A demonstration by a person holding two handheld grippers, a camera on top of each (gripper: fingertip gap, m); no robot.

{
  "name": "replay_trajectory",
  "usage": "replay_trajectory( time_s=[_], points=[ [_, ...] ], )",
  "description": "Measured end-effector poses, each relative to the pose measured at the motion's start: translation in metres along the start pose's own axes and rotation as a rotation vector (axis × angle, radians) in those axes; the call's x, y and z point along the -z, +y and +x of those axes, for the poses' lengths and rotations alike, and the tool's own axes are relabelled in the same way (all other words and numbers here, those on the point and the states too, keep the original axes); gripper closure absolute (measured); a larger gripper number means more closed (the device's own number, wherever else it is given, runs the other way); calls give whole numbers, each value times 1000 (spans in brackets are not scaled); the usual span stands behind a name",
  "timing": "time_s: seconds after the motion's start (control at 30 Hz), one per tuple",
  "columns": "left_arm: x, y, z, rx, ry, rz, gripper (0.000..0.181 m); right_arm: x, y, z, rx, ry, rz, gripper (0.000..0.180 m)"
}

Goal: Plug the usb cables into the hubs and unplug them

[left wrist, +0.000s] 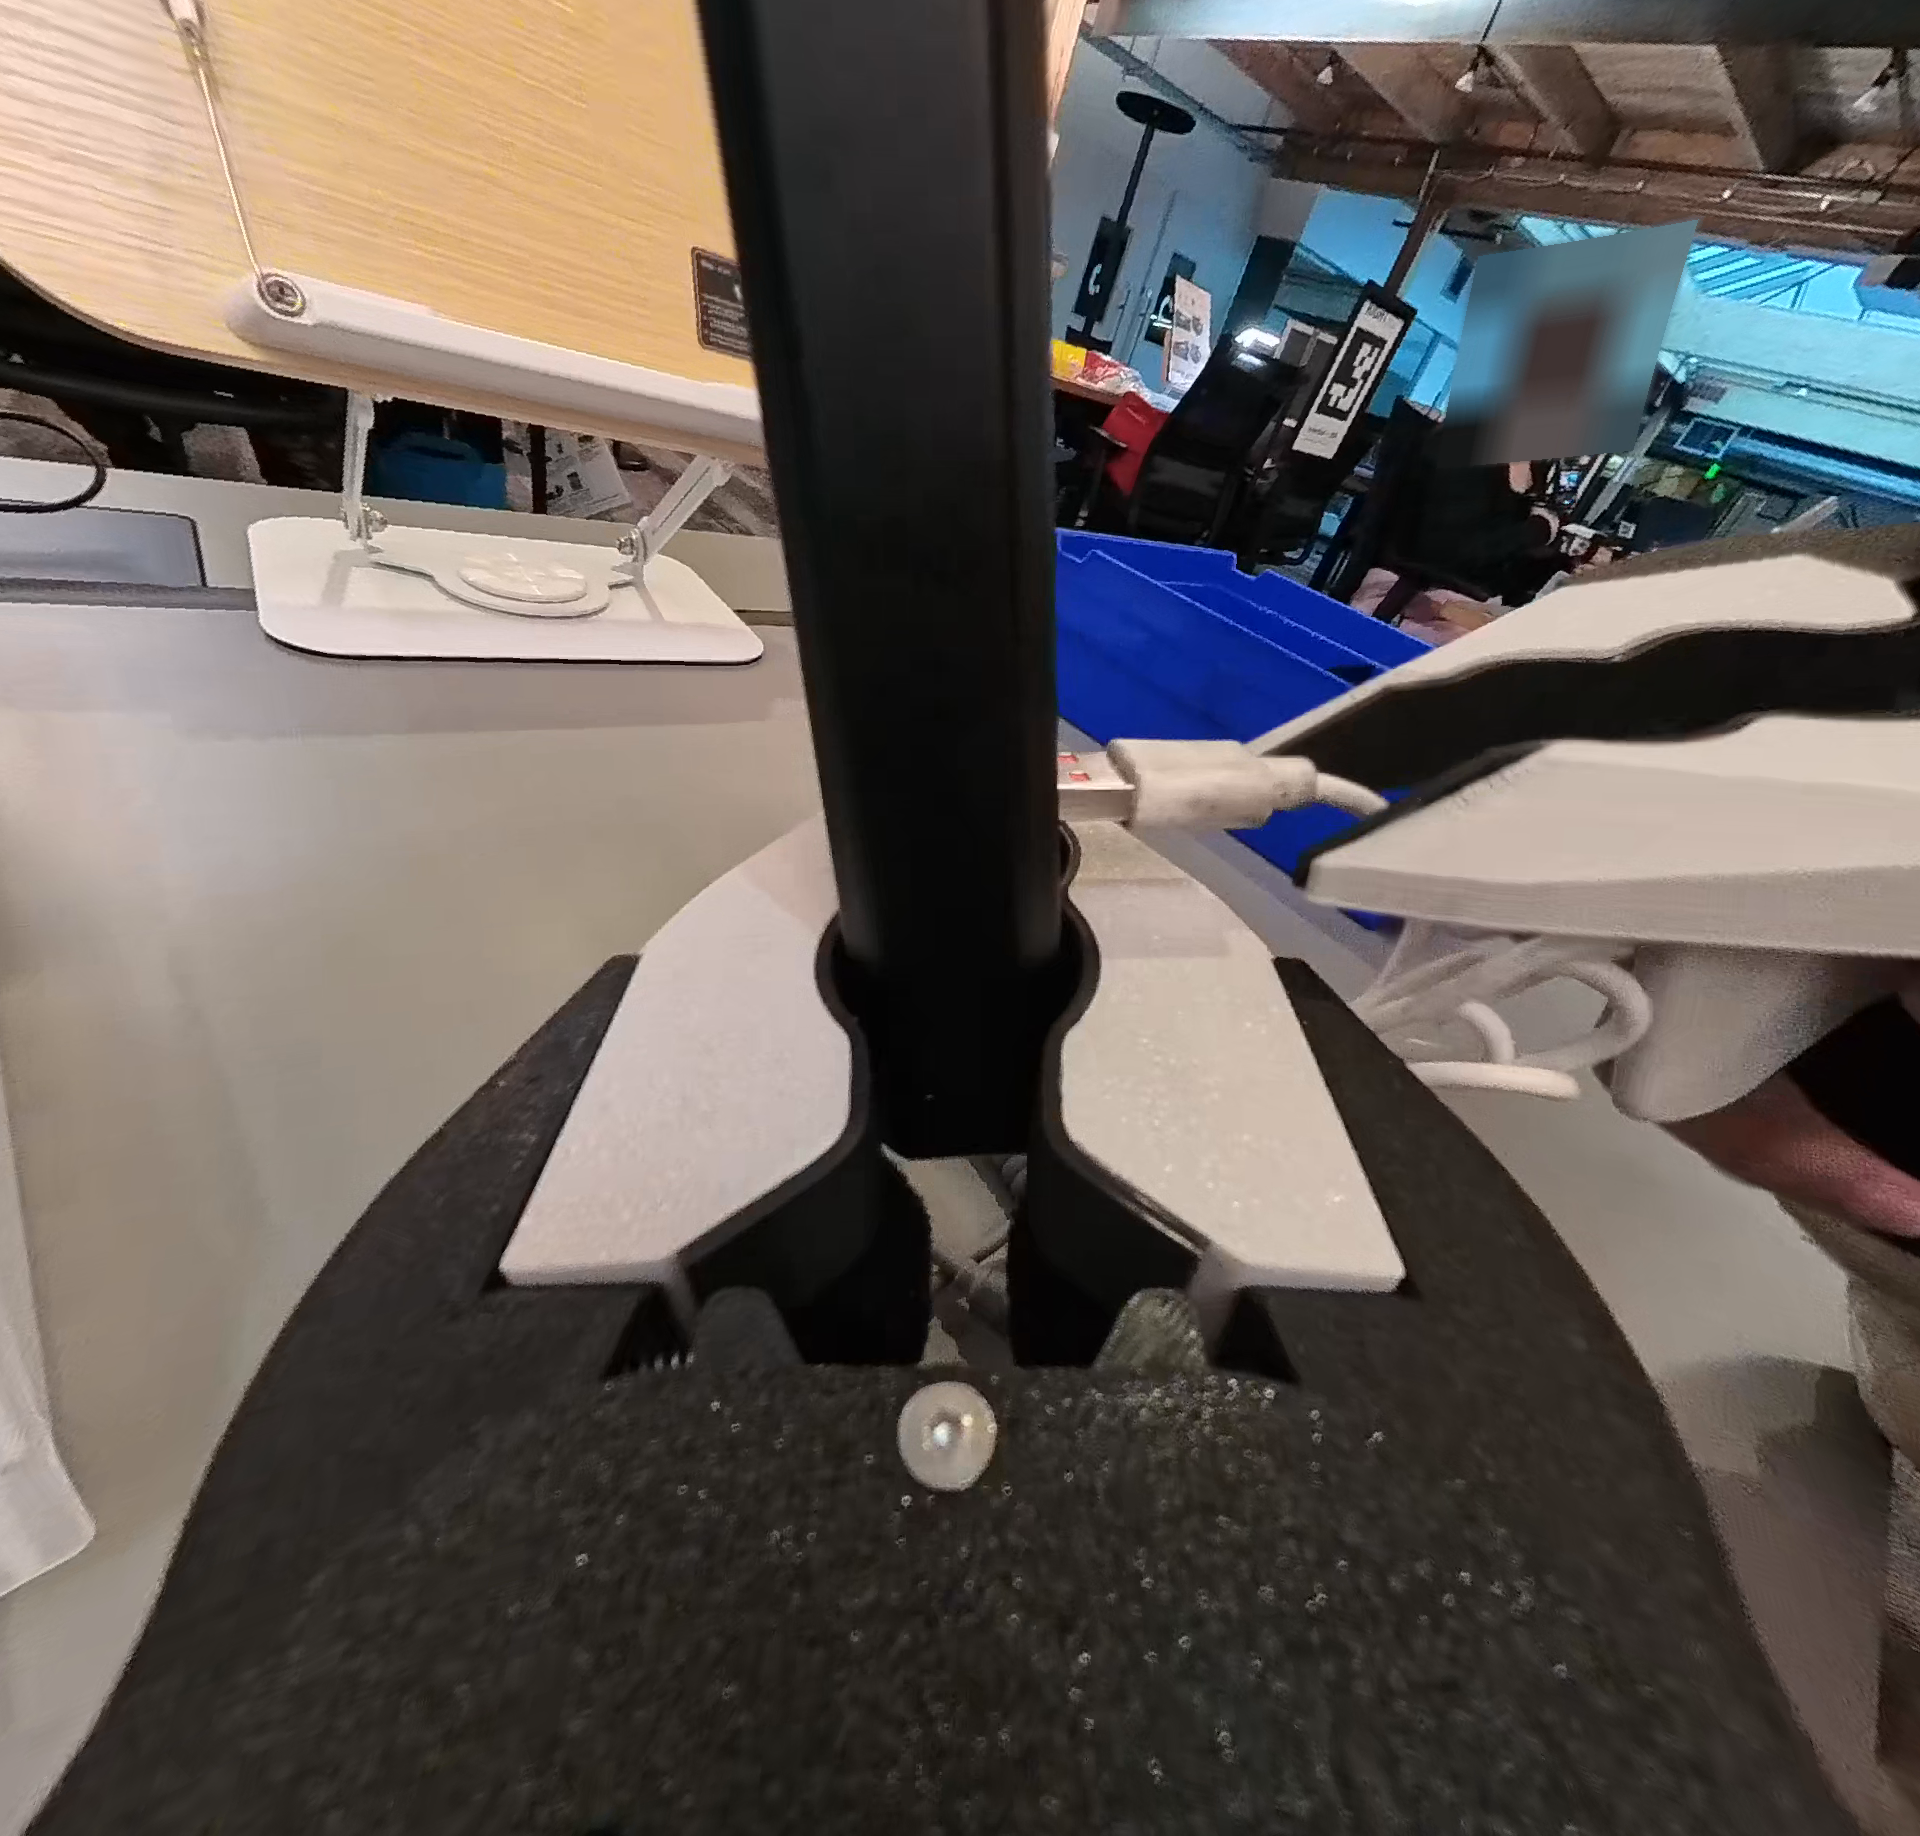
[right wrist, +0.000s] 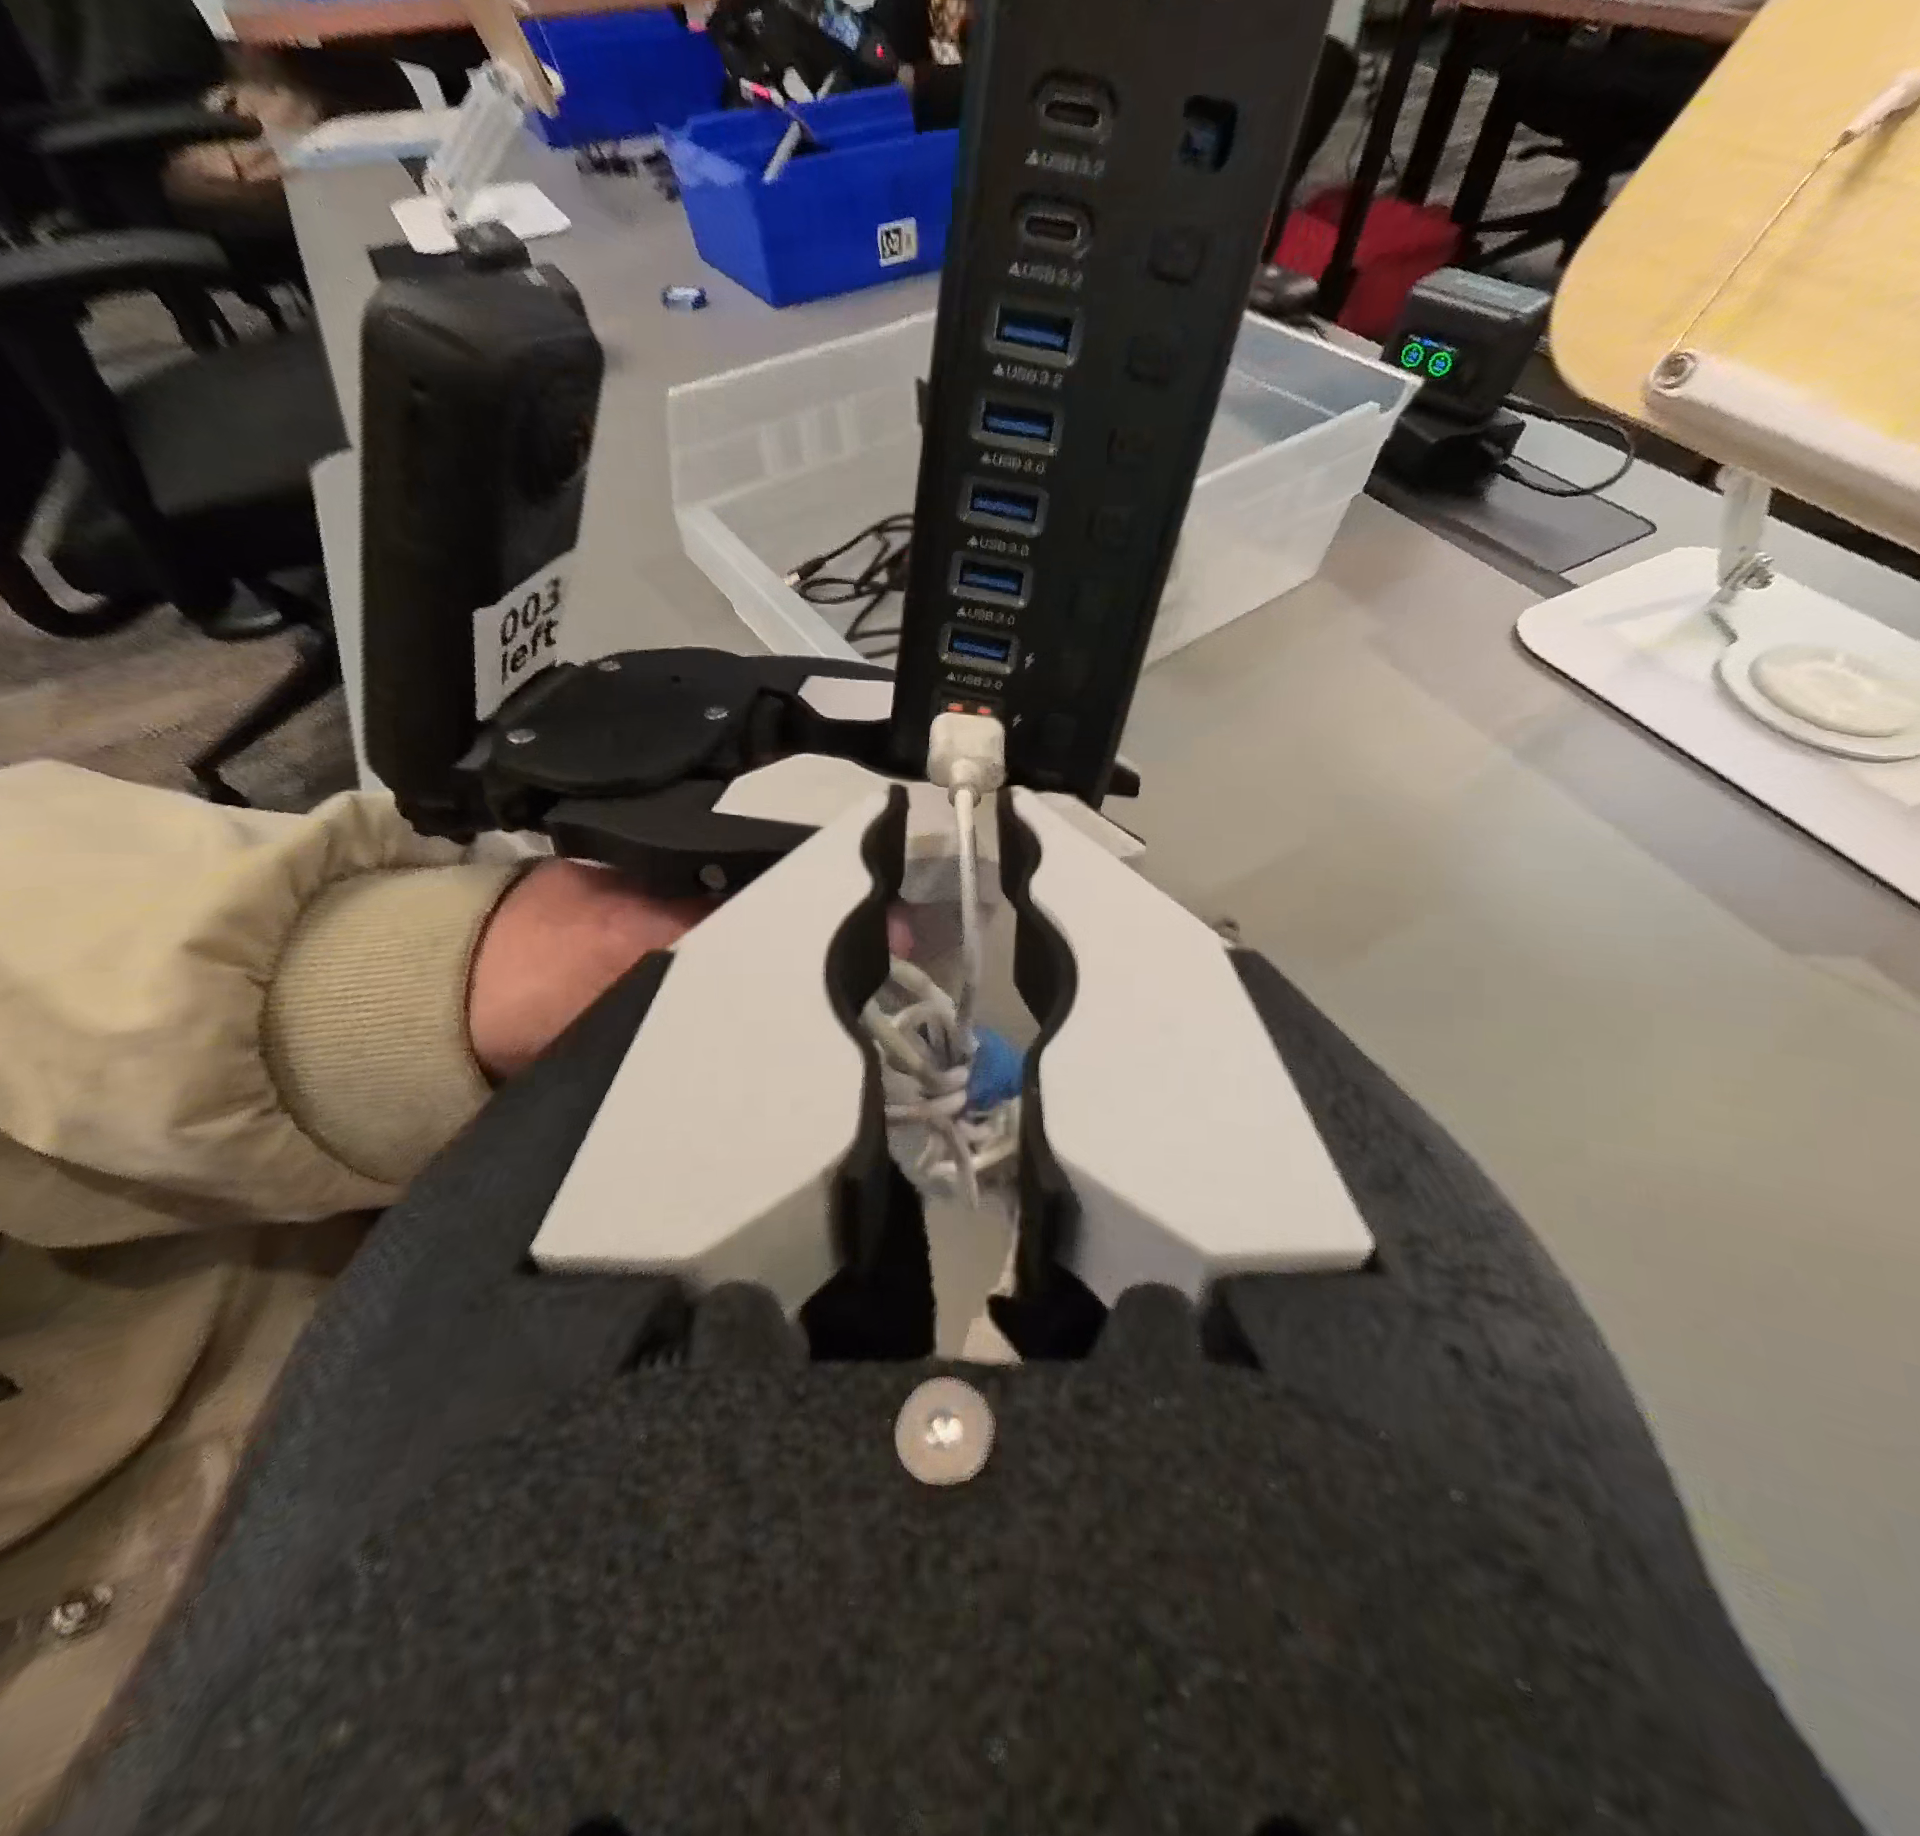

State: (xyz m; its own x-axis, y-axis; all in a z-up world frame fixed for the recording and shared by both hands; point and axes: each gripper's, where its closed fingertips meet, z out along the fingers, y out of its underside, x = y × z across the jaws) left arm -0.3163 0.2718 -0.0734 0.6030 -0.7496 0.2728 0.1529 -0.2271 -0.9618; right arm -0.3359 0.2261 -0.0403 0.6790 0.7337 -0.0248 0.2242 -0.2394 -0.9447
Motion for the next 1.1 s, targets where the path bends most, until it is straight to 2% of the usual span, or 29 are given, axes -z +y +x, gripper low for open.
replay_trajectory(
  time_s=[0.17,0.3,0.43,0.53,0.77,0.97,1.1],
  points=[
    [0,1,1,-23,-10,-7,150,1,-2,3,-35,2,66,174],
    [1,0,-4,-142,-67,-9,150,0,2,2,-14,7,31,174],
    [3,-4,-3,-155,-79,8,150,2,0,0,9,44,44,174],
    [4,-7,-4,-260,-112,-2,150,5,-3,-1,50,59,41,174],
    [5,-10,-4,-419,-165,-23,148,10,-4,0,-62,19,36,175],
    [5,-7,1,-359,-137,-46,150,8,-2,0,-32,31,25,175],
    [3,-7,3,-388,-138,-54,150,9,-2,1,-131,-32,34,175]
  ],
)
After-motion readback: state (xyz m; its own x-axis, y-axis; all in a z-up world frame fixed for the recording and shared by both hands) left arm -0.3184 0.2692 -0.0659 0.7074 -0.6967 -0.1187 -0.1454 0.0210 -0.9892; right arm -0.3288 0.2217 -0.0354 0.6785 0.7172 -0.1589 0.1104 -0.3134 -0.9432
